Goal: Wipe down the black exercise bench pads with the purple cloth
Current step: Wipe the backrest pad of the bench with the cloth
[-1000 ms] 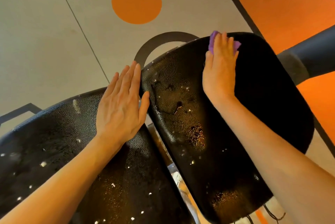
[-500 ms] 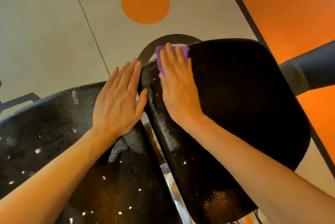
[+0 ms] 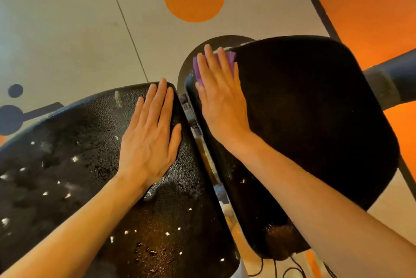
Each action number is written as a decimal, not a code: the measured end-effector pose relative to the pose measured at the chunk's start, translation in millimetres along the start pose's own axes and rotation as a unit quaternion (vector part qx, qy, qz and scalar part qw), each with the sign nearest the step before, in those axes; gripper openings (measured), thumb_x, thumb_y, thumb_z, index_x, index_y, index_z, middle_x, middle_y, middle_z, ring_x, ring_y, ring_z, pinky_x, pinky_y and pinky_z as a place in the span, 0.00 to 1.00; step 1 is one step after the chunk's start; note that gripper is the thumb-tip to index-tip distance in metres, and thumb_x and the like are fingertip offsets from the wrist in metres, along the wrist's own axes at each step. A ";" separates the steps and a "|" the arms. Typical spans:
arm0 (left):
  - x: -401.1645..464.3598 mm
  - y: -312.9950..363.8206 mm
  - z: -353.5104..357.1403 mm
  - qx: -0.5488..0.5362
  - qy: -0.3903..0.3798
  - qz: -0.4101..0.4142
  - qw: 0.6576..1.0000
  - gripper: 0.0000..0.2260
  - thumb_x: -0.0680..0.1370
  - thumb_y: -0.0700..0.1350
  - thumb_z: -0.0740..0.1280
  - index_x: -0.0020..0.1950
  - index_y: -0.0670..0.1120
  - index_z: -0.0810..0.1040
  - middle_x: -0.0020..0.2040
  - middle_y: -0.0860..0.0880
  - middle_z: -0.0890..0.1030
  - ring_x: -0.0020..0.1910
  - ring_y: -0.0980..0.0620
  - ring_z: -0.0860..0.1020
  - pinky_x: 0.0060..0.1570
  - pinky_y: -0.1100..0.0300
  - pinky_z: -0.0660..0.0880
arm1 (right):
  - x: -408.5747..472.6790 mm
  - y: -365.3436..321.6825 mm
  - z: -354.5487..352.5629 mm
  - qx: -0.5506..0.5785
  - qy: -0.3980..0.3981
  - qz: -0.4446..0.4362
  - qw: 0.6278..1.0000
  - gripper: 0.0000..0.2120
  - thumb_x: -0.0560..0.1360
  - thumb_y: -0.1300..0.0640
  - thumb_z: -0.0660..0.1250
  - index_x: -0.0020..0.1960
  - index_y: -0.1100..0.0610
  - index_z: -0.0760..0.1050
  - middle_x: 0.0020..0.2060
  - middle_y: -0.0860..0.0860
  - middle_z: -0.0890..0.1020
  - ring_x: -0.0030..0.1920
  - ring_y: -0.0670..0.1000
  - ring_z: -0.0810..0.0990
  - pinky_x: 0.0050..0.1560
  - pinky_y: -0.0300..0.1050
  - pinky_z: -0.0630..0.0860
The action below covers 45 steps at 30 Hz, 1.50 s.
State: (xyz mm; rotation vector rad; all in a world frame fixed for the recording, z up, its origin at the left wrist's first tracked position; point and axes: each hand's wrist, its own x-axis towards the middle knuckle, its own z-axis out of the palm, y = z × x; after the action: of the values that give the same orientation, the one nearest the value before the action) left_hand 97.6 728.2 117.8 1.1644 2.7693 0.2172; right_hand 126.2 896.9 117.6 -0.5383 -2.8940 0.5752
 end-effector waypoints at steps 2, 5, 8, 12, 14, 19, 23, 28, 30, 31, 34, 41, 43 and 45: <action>-1.2 -0.7 1.1 -0.007 0.003 0.001 1.000 0.29 0.83 0.53 0.51 0.80 0.41 0.50 0.81 0.44 0.48 0.81 0.47 0.47 0.79 0.50 0.47 | -26.5 6.3 2.8 -0.028 -0.013 -0.041 0.999 0.24 0.81 0.58 0.54 0.76 0.61 0.57 0.76 0.59 0.58 0.77 0.59 0.53 0.75 0.60 0.55; -1.6 -0.5 1.5 -0.012 0.015 0.007 1.000 0.29 0.83 0.52 0.52 0.81 0.41 0.49 0.81 0.44 0.48 0.81 0.47 0.47 0.79 0.50 0.47 | -105.2 28.7 -16.9 -0.050 -0.082 -0.111 0.989 0.29 0.79 0.62 0.62 0.77 0.59 0.55 0.77 0.54 0.56 0.78 0.54 0.50 0.76 0.56 0.55; -2.4 0.2 1.0 -0.011 0.022 0.004 1.000 0.29 0.83 0.52 0.53 0.81 0.41 0.49 0.81 0.44 0.49 0.81 0.47 0.47 0.79 0.50 0.47 | -101.2 29.7 -13.6 -0.024 -0.075 -0.113 0.990 0.28 0.79 0.63 0.63 0.76 0.59 0.58 0.76 0.54 0.60 0.77 0.54 0.54 0.76 0.55 0.56; -2.2 0.8 0.2 -0.005 0.020 0.004 1.000 0.29 0.83 0.52 0.52 0.80 0.41 0.49 0.81 0.43 0.48 0.81 0.47 0.46 0.79 0.52 0.45 | -5.7 -6.8 10.1 -0.031 -0.007 -0.061 0.998 0.23 0.81 0.61 0.58 0.74 0.61 0.61 0.75 0.58 0.63 0.76 0.60 0.57 0.76 0.58 0.53; -2.3 0.4 0.9 -0.011 0.022 0.006 1.000 0.29 0.83 0.52 0.52 0.80 0.40 0.49 0.81 0.43 0.48 0.81 0.47 0.46 0.79 0.52 0.44 | -16.3 -4.2 9.6 -0.066 -0.012 -0.088 0.994 0.23 0.81 0.60 0.57 0.75 0.60 0.59 0.76 0.57 0.61 0.77 0.58 0.55 0.76 0.58 0.53; -2.6 -2.1 1.5 -0.027 0.027 0.007 0.999 0.29 0.83 0.52 0.52 0.80 0.41 0.50 0.81 0.43 0.48 0.81 0.47 0.46 0.79 0.50 0.47 | -125.0 22.0 -20.3 -0.071 -0.093 -0.126 0.985 0.27 0.78 0.63 0.62 0.76 0.58 0.60 0.76 0.54 0.60 0.77 0.55 0.55 0.74 0.57 0.60; -2.4 -1.6 1.5 -0.033 0.031 0.013 0.999 0.29 0.83 0.53 0.51 0.80 0.41 0.49 0.81 0.43 0.49 0.81 0.47 0.46 0.79 0.51 0.47 | -40.6 -1.1 3.7 -0.068 -0.046 -0.096 0.992 0.23 0.80 0.59 0.56 0.75 0.59 0.61 0.76 0.55 0.61 0.77 0.57 0.55 0.76 0.57 0.54; -2.1 -2.9 2.2 -0.041 0.034 0.015 0.998 0.29 0.83 0.52 0.52 0.80 0.40 0.50 0.81 0.43 0.49 0.81 0.47 0.46 0.79 0.50 0.47 | -88.6 8.7 -6.0 -0.111 -0.070 -0.115 0.985 0.26 0.78 0.62 0.59 0.76 0.57 0.60 0.77 0.54 0.59 0.77 0.56 0.53 0.76 0.56 0.54; -2.2 -3.6 2.3 -0.041 0.033 0.018 0.998 0.29 0.83 0.52 0.52 0.80 0.40 0.50 0.81 0.43 0.49 0.81 0.47 0.46 0.79 0.50 0.47 | -153.0 17.7 -23.4 -0.138 -0.104 -0.127 0.977 0.28 0.77 0.62 0.58 0.76 0.57 0.60 0.76 0.54 0.60 0.77 0.57 0.54 0.75 0.55 0.55; -2.5 -4.2 2.6 -0.040 0.033 0.016 0.999 0.29 0.83 0.52 0.52 0.80 0.40 0.50 0.81 0.43 0.49 0.81 0.47 0.46 0.79 0.49 0.47 | -169.7 20.1 -27.9 -0.144 -0.111 -0.128 0.975 0.27 0.77 0.61 0.57 0.76 0.57 0.60 0.76 0.54 0.60 0.77 0.57 0.55 0.74 0.54 0.55; -2.4 -2.5 1.5 -0.035 0.029 0.018 0.999 0.29 0.83 0.52 0.51 0.80 0.40 0.50 0.81 0.42 0.49 0.81 0.46 0.47 0.79 0.49 0.47 | -130.2 17.8 -14.2 -0.095 -0.100 -0.103 0.985 0.25 0.79 0.62 0.59 0.75 0.57 0.61 0.76 0.54 0.60 0.77 0.57 0.55 0.75 0.56 0.56; -3.0 -1.8 2.1 -0.025 0.036 0.019 0.999 0.28 0.83 0.51 0.52 0.80 0.39 0.51 0.81 0.42 0.50 0.80 0.46 0.47 0.79 0.49 0.48 | -114.6 10.3 -6.5 -0.090 -0.058 -0.054 0.993 0.29 0.79 0.63 0.63 0.77 0.58 0.57 0.77 0.55 0.57 0.78 0.56 0.52 0.76 0.58 0.56; -3.2 -1.6 2.3 -0.028 0.035 0.021 0.999 0.28 0.83 0.51 0.52 0.80 0.40 0.51 0.81 0.42 0.50 0.80 0.46 0.48 0.79 0.48 0.49 | -173.9 16.2 -21.6 -0.116 -0.084 -0.054 0.988 0.34 0.76 0.63 0.66 0.77 0.57 0.54 0.77 0.53 0.55 0.78 0.55 0.52 0.76 0.55 0.56; -3.2 -3.2 1.5 -0.034 0.037 0.022 0.998 0.28 0.83 0.51 0.52 0.80 0.40 0.51 0.81 0.42 0.51 0.80 0.46 0.48 0.79 0.48 0.48 | -187.7 21.4 -23.6 -0.105 -0.085 -0.054 0.989 0.32 0.77 0.60 0.64 0.77 0.56 0.54 0.77 0.52 0.56 0.77 0.54 0.53 0.76 0.53 0.56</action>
State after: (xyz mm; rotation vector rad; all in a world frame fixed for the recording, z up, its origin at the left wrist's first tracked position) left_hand 97.8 723.8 115.9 1.2266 2.7759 0.3634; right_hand 311.6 853.7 118.0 -0.3712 -3.1445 0.3174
